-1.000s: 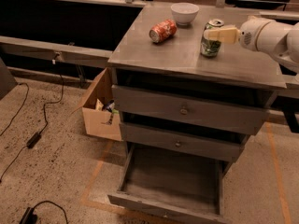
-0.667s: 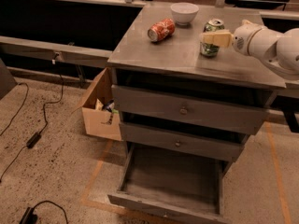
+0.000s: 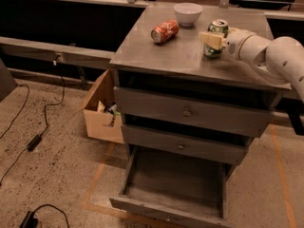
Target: Place green can into bottom drawer
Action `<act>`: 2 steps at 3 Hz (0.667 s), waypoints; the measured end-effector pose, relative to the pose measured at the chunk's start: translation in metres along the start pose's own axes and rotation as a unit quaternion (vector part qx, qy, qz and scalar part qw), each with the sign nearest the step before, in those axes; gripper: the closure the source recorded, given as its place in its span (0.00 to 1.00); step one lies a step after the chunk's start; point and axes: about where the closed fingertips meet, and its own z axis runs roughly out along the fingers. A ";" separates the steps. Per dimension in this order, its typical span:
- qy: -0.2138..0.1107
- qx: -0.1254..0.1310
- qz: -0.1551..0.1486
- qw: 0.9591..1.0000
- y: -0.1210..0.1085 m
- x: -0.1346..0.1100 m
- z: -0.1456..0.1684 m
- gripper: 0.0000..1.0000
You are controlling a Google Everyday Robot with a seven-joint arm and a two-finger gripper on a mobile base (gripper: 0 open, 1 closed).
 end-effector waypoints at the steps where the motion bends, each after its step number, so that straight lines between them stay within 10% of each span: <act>1: -0.013 -0.033 0.004 0.999 0.008 -0.005 -0.004 0.65; 2: -0.024 -0.091 0.005 0.996 0.038 -0.028 -0.034 0.88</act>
Offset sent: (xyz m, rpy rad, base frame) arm -0.1195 0.0265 0.0757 0.0695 -0.0478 0.3660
